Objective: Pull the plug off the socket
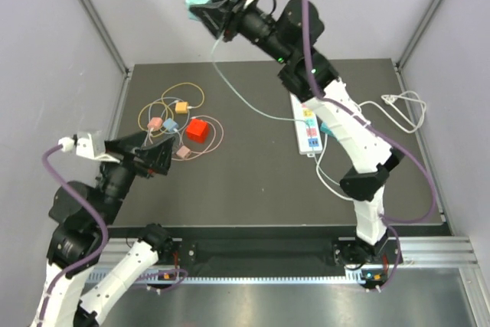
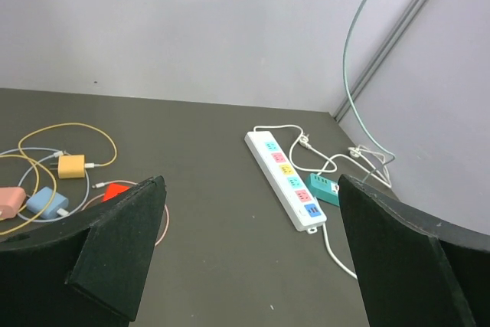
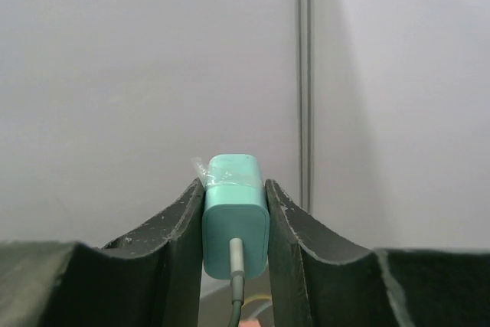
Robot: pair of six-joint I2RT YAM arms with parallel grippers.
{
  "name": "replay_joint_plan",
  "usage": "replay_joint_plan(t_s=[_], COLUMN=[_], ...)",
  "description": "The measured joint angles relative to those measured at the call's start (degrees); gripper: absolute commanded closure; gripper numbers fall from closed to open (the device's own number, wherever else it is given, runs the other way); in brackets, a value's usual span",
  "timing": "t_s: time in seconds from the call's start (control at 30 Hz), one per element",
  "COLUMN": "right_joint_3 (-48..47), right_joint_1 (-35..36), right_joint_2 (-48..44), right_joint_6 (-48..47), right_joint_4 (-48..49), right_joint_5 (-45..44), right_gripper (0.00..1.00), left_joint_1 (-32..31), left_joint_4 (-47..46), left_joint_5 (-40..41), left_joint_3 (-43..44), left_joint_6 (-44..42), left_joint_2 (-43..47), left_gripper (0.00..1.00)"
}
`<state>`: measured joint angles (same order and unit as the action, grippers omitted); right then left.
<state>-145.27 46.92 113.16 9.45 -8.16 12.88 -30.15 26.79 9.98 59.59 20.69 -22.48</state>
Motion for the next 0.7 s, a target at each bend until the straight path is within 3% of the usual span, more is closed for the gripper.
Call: replay_joint_plan(t_s=[0.17, 0.33, 0.5, 0.7], right_joint_3=[-2.67, -2.75, 2.6, 10.03], right_joint_1=[5.68, 5.42, 5.22, 5.42], right_joint_2=[2.54, 4.04, 6.95, 16.59], right_joint_6=[-2.89, -4.39, -6.05, -8.31], right_joint_4=[9.51, 15.3, 15.89, 12.17], right_joint_5=[-6.16, -10.05, -10.08, -8.44], right_gripper=[1.0, 1.0, 1.0, 1.0], left_joint_1=[0.0, 0.0, 0.0, 0.0], left_joint_4=[2.91, 5.42, 8.44, 11.8], left_joint_5=[0.46, 1.73, 2.84, 3.65], left_joint_3=[-0.04, -1.49, -2.49, -2.91], left_joint_6=[0.11, 0.22, 0.96, 3.58], left_joint_2=[4.11, 7.63, 10.23, 13.18], left_gripper=[0.01, 0.01, 0.01, 0.01])
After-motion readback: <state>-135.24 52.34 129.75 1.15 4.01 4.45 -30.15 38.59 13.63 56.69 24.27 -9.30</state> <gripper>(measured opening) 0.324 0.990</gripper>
